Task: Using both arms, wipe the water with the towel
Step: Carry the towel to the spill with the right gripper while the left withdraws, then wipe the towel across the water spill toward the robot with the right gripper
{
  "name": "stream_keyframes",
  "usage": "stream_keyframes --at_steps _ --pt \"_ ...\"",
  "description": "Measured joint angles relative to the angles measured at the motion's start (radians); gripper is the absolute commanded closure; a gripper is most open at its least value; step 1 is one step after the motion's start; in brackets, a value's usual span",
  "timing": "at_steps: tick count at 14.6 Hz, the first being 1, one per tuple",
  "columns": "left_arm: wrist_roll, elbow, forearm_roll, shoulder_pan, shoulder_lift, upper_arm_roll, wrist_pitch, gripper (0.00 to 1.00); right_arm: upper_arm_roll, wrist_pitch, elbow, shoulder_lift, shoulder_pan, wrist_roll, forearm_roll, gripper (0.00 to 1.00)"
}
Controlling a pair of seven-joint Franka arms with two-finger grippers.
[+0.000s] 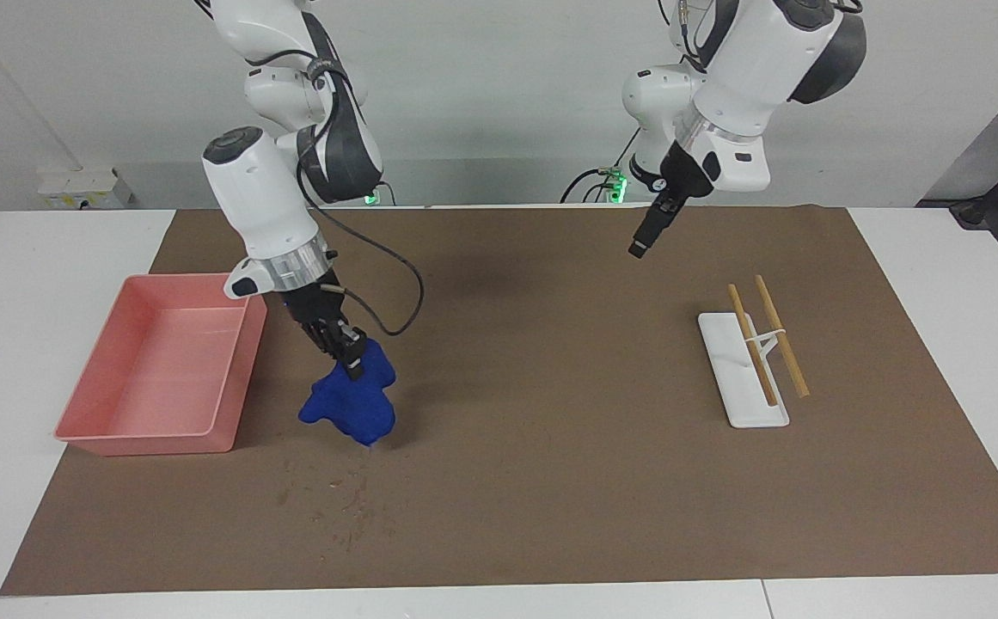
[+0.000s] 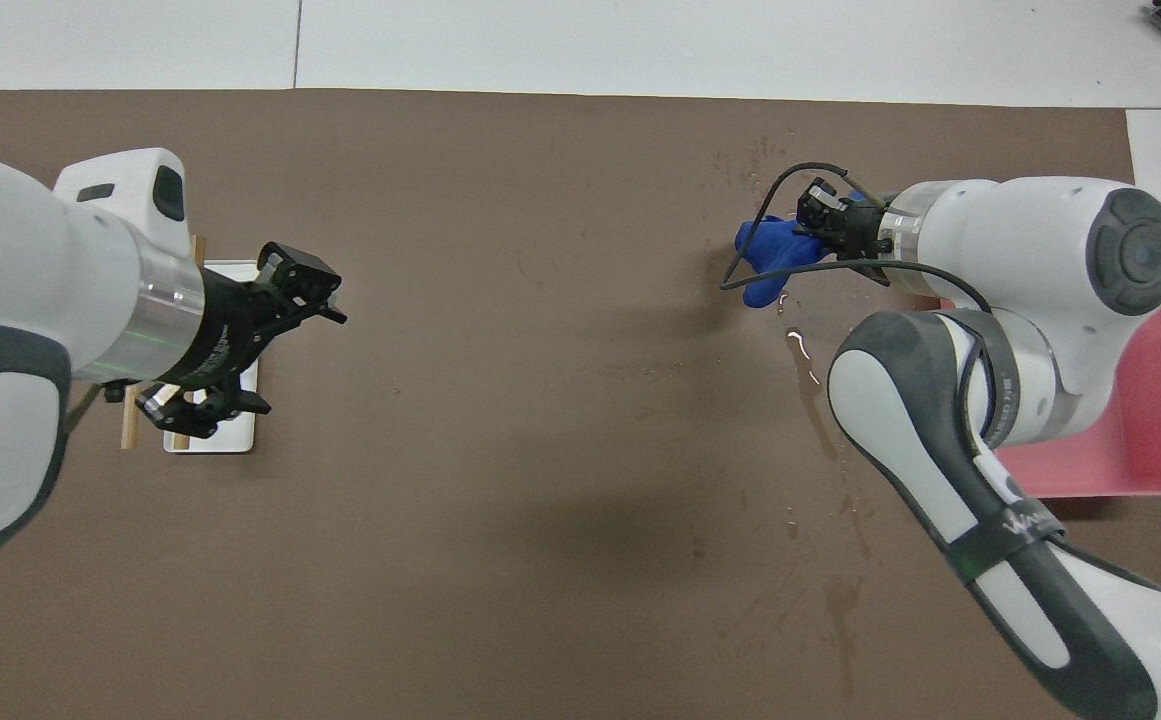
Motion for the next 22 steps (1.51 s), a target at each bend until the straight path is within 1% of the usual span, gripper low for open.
stream_keyframes --at_steps 2,4,8,12,15,18,22 --pt "0.179 0.0 0.053 0.054 -0.006 0.004 -0.03 0.0 -0.001 0.077 0.0 0.053 -0.029 -0.053 -0.022 1.0" --pt "0.349 0.0 0.102 0.098 -0.01 0.021 -0.048 0.0 -0.001 0.09 -0.002 0.082 -0.053 -0.081 -0.023 1.0" --pt "0.675 0.0 0.142 0.124 -0.024 0.128 -0.075 0.0 0.004 0.089 -0.073 0.086 -0.052 -0.044 -0.023 1.0" --pt "0.885 0.001 0.171 0.126 -0.039 0.21 -0.107 0.0 0.015 0.085 -0.147 0.077 -0.046 0.01 -0.023 1.0" --pt "0.937 0.031 0.171 0.126 -0.041 0.23 -0.135 0.0 0.016 0.067 -0.213 0.058 -0.046 0.024 -0.023 1.0" --pt "0.943 0.095 0.171 0.123 -0.037 0.227 -0.171 0.0 0.016 -0.034 -0.233 0.033 -0.046 0.066 -0.023 1.0" --pt "0.945 0.113 0.171 0.106 -0.024 0.23 -0.19 0.0 0.014 -0.183 -0.236 0.004 -0.048 0.108 -0.023 1.0"
